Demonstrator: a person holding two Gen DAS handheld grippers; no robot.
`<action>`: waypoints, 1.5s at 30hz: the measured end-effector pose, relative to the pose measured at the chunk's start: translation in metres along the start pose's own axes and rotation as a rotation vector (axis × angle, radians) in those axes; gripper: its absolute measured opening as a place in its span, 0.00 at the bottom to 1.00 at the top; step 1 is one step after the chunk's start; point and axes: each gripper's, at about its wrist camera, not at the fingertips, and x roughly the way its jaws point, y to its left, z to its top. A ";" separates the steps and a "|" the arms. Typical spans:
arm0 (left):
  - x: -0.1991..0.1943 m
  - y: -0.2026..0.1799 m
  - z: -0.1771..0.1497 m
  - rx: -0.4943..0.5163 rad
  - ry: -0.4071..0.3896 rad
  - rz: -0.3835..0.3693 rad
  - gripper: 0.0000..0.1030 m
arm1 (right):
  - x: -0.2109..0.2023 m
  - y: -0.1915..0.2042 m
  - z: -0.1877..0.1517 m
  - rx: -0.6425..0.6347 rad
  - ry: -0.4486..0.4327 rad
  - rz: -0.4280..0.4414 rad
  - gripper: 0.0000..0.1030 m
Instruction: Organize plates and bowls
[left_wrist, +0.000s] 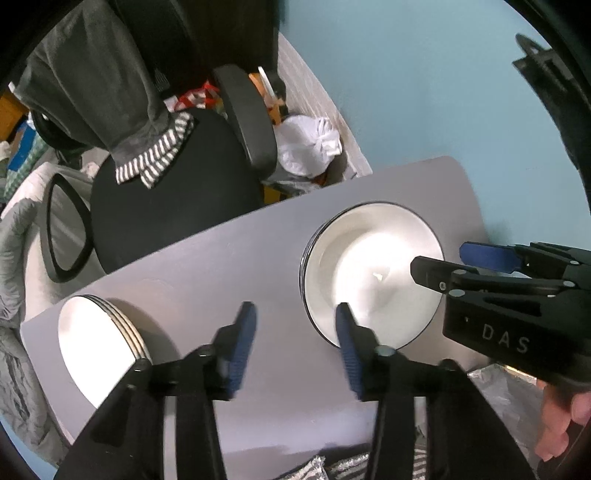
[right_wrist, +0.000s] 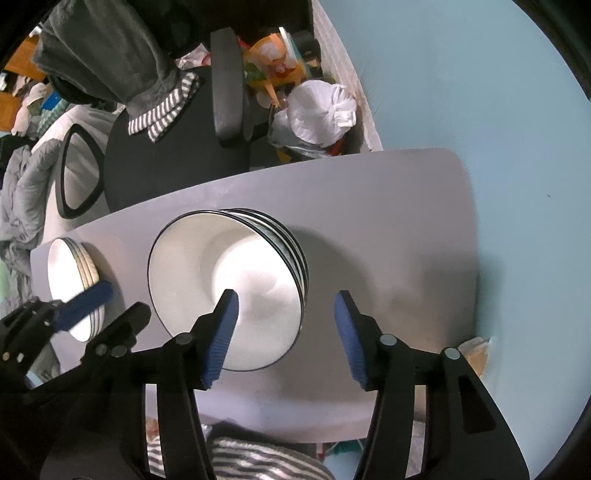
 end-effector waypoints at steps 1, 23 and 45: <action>-0.002 0.000 -0.001 0.004 -0.006 0.005 0.46 | -0.001 0.000 -0.001 0.001 -0.004 0.001 0.55; -0.012 0.021 -0.020 -0.049 -0.030 -0.001 0.63 | -0.025 -0.014 -0.034 -0.030 -0.111 -0.008 0.64; 0.049 0.029 0.005 -0.147 0.102 -0.065 0.63 | 0.020 -0.034 -0.013 0.027 -0.049 0.169 0.64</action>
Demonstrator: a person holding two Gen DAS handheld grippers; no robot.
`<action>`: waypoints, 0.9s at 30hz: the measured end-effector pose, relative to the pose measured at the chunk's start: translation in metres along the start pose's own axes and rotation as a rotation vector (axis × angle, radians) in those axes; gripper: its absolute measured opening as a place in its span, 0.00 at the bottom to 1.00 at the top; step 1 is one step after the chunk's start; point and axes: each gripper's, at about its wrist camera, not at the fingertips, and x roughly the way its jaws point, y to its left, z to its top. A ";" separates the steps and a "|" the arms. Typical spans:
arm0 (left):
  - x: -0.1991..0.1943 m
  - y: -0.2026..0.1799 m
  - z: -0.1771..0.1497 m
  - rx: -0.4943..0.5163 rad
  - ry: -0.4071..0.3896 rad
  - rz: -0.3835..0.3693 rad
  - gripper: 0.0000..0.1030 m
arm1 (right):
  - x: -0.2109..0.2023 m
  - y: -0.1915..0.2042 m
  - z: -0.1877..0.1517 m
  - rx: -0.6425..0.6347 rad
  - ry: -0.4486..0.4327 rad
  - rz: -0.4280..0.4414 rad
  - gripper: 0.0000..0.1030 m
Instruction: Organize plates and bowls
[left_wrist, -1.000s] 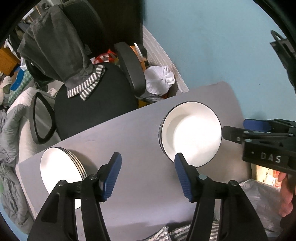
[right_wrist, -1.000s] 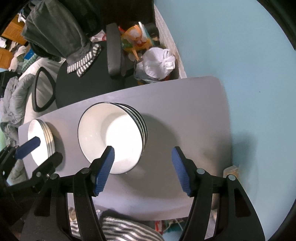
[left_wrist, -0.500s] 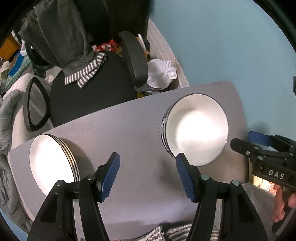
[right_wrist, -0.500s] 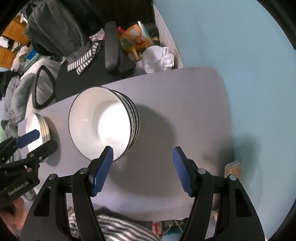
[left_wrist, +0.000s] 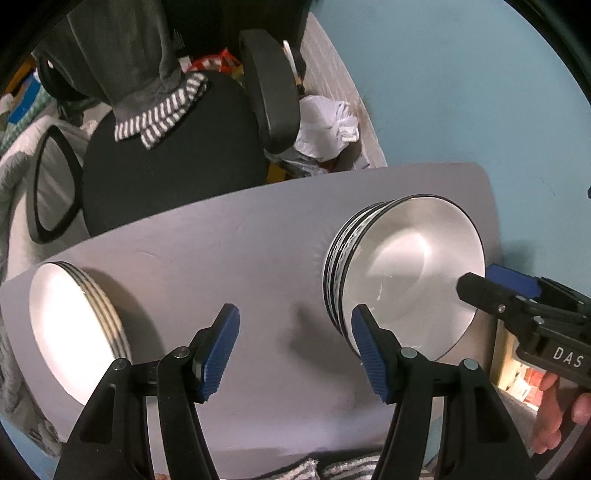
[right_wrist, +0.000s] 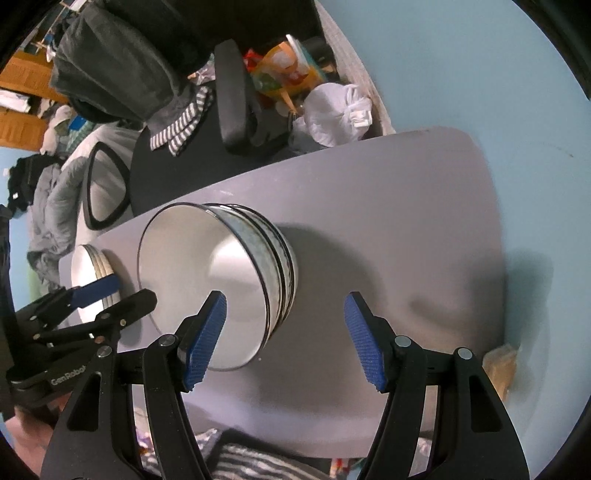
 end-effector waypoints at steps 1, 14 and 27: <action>0.001 0.001 0.000 -0.004 0.005 -0.004 0.63 | 0.004 0.000 0.003 -0.005 0.008 -0.001 0.64; 0.022 0.005 0.015 -0.061 0.076 -0.034 0.63 | 0.024 -0.005 0.019 -0.019 0.080 -0.028 0.64; 0.039 0.003 0.017 -0.088 0.146 -0.124 0.46 | 0.038 -0.010 0.022 -0.018 0.120 -0.022 0.64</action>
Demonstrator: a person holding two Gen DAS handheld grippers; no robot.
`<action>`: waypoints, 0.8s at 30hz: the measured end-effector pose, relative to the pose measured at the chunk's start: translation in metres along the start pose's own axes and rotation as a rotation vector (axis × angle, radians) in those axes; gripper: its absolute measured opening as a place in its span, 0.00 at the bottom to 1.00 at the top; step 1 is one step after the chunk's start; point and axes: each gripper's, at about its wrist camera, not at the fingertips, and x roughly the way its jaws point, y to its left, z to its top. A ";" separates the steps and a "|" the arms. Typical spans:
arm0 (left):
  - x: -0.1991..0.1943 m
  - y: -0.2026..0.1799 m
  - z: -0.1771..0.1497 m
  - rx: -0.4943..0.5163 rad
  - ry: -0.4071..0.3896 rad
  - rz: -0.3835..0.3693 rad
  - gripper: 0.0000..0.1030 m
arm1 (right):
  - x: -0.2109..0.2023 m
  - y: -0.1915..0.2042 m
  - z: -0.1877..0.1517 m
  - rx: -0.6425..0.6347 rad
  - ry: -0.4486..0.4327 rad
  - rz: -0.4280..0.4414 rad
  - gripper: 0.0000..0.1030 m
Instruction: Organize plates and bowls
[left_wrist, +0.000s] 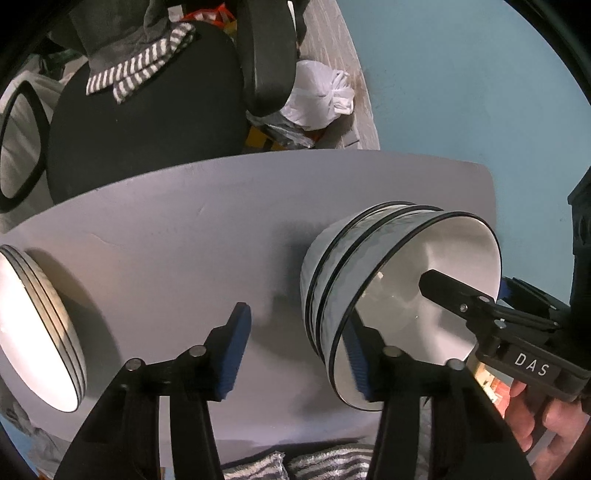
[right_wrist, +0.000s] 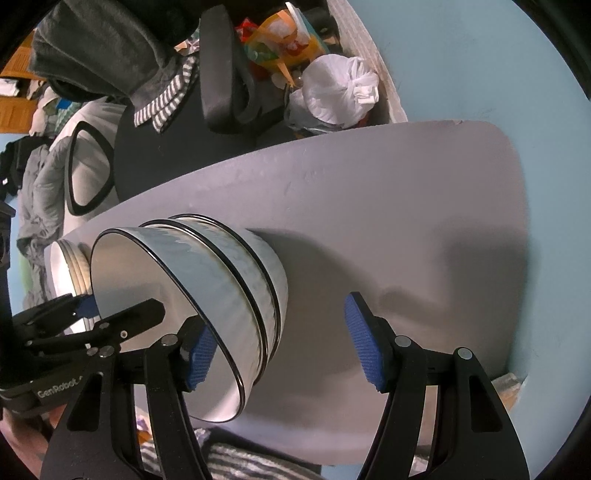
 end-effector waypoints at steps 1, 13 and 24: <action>0.001 0.000 0.000 -0.004 0.001 -0.008 0.45 | 0.000 0.000 0.000 -0.003 0.000 -0.002 0.64; 0.003 -0.004 -0.004 0.011 0.004 -0.060 0.17 | 0.003 0.007 0.002 -0.028 0.004 0.010 0.50; 0.002 -0.014 -0.004 0.040 0.003 -0.029 0.15 | 0.004 0.014 0.004 -0.048 0.024 0.037 0.29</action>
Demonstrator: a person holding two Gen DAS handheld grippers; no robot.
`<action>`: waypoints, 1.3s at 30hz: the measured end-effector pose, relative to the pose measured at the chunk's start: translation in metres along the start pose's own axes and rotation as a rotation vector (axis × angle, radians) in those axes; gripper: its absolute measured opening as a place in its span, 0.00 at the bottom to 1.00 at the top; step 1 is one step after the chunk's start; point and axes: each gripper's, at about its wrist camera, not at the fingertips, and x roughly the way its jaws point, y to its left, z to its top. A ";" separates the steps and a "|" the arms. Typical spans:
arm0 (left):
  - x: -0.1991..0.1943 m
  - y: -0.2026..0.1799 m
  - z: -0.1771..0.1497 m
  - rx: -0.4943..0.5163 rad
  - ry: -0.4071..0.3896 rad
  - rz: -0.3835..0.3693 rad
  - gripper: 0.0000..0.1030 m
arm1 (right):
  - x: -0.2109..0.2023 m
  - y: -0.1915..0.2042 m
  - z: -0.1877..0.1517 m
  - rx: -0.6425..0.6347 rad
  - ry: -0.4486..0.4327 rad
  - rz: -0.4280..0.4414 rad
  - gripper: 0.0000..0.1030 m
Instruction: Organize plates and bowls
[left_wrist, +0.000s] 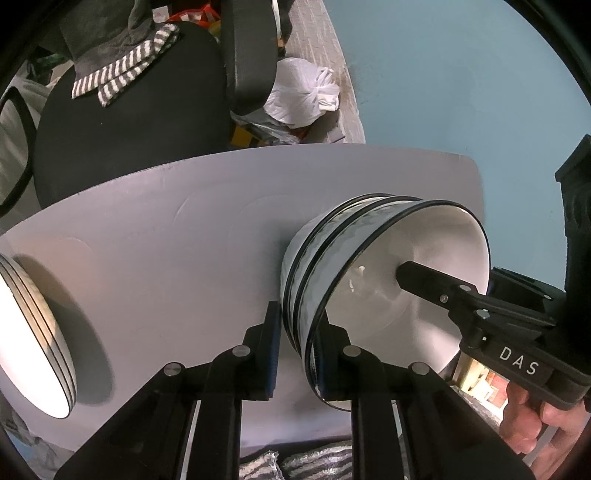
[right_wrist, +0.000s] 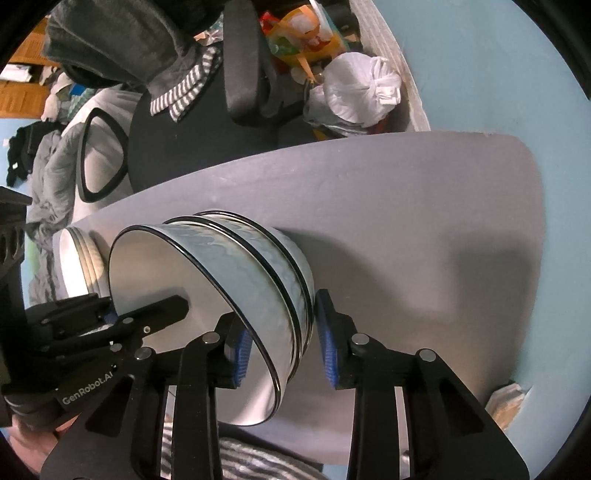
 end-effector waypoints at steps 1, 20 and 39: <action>0.000 -0.002 0.000 0.007 -0.002 0.010 0.15 | 0.000 0.000 0.000 -0.001 0.000 -0.002 0.29; 0.000 -0.011 -0.002 0.058 -0.020 0.068 0.15 | -0.002 0.002 -0.001 -0.014 -0.019 -0.033 0.22; -0.003 -0.001 -0.014 0.061 -0.020 0.090 0.14 | 0.003 0.012 -0.015 -0.007 0.004 -0.059 0.14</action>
